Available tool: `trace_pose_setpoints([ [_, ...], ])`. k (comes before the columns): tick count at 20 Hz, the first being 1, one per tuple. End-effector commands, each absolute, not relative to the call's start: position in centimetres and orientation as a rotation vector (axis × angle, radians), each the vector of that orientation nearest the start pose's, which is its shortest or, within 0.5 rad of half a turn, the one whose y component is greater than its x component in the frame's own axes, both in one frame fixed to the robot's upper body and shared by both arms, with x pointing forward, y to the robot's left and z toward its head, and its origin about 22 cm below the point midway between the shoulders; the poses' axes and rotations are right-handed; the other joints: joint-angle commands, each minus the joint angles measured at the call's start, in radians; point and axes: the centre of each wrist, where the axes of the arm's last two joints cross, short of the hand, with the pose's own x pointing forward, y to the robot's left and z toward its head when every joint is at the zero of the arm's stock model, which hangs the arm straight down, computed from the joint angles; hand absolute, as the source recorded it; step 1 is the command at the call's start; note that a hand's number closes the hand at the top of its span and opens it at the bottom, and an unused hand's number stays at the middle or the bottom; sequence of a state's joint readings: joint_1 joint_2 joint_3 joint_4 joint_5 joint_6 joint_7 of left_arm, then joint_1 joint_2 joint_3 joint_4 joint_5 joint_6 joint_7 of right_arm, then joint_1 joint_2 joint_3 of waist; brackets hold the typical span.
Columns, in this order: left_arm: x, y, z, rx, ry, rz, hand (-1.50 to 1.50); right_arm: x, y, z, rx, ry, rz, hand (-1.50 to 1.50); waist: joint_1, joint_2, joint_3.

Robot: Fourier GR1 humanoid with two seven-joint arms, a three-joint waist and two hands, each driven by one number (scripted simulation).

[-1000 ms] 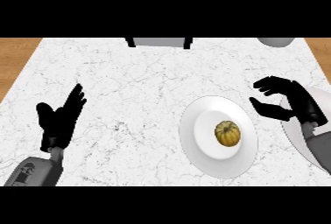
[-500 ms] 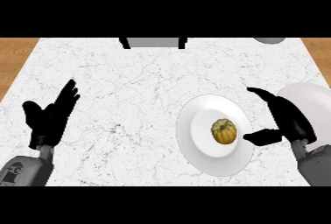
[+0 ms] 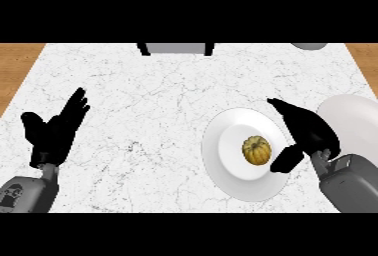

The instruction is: Pick the squash from the plate and place it in the plate

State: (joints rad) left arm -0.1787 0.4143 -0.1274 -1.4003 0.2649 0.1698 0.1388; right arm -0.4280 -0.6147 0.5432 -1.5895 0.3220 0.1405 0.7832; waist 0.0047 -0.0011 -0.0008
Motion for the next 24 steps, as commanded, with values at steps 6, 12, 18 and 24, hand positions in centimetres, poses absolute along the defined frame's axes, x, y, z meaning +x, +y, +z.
trace_pose_setpoints([
  [6,29.5,29.2,2.5,0.168,-1.4,-0.066,0.0,31.1,-16.5,10.8,-0.711,-0.711,1.2,-1.5,-0.002,0.002,0.0],
  [12,27.6,29.2,2.7,0.166,-1.398,-0.101,0.0,32.8,-17.1,8.8,-0.818,-0.562,1.287,-1.5,0.01,0.001,0.001],
  [18,28.3,28.3,2.7,0.168,-1.378,-0.09,0.0,32.6,-16.0,6.8,-0.784,-0.428,1.361,-1.5,0.003,0.0,0.001],
  [24,28.9,27.8,2.3,0.165,-1.391,-0.096,0.0,35.7,-15.2,7.2,-0.743,-0.382,1.361,-1.5,0.005,0.003,0.0],
])
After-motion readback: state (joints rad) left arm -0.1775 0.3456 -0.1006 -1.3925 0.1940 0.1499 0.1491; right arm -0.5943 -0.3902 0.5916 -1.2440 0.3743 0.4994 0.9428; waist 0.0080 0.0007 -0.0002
